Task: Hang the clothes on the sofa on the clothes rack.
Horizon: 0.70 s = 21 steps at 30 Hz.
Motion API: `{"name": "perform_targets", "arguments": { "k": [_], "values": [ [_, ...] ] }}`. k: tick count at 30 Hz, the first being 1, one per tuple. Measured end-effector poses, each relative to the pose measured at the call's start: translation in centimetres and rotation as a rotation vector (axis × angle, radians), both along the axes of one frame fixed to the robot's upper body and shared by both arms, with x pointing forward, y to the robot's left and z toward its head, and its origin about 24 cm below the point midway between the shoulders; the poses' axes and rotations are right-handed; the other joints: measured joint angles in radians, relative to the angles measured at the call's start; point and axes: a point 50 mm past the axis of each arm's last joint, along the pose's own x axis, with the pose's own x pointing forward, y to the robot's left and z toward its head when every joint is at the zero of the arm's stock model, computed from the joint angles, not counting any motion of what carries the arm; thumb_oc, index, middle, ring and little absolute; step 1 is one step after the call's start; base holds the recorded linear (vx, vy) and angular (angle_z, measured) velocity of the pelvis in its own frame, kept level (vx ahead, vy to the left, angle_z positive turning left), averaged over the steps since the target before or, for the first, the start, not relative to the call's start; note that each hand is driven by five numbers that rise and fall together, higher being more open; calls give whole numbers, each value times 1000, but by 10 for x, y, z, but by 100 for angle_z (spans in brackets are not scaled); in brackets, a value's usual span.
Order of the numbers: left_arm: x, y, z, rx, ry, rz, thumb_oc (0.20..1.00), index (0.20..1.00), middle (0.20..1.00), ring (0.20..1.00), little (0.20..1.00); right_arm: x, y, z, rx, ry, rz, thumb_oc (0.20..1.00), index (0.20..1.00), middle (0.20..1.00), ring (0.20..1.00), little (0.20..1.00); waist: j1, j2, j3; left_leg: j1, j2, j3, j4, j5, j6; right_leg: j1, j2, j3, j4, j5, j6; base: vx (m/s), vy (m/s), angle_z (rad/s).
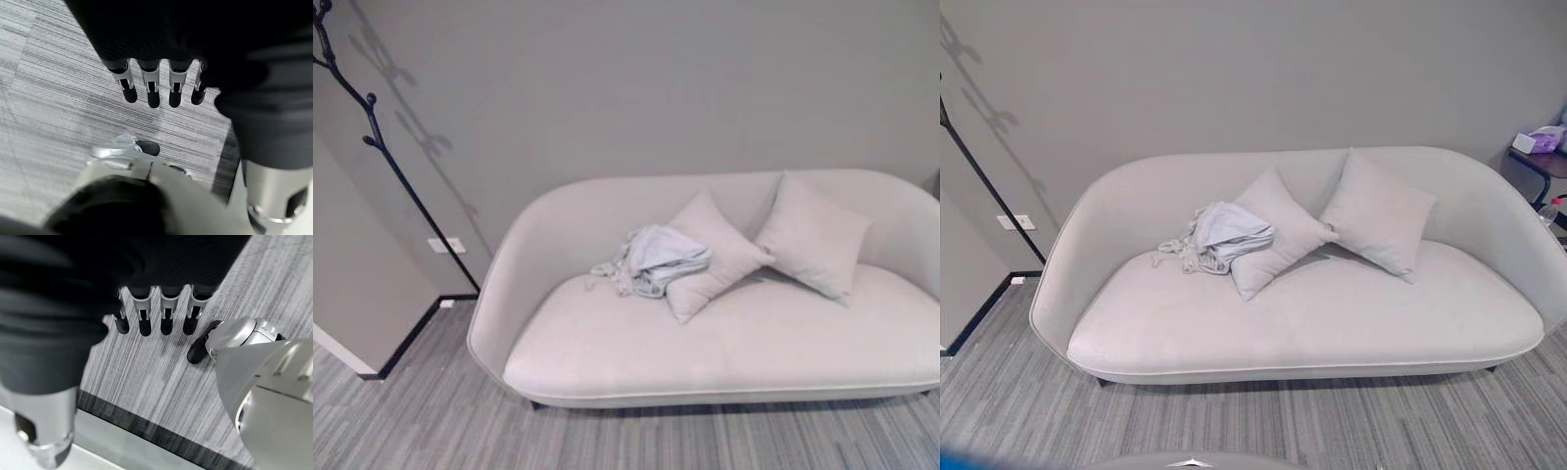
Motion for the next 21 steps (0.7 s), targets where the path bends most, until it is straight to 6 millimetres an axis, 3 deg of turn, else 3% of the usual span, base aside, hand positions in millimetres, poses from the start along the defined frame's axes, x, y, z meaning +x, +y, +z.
{"name": "perform_targets", "arguments": {
  "k": [21],
  "values": [
    [3, 2, 0, 9, 9, -92, 1000, 1000, 1000, 1000, 1000, -1, 11, -3, 52, 41, 235, 1000, 1000, 1000, 1000, 1000, 1, 1, 0, -1, 0, -3, -2, -1, -1, 6, 0, -4, -1, -5, 0, 0, 0, 0]
  ]
}}
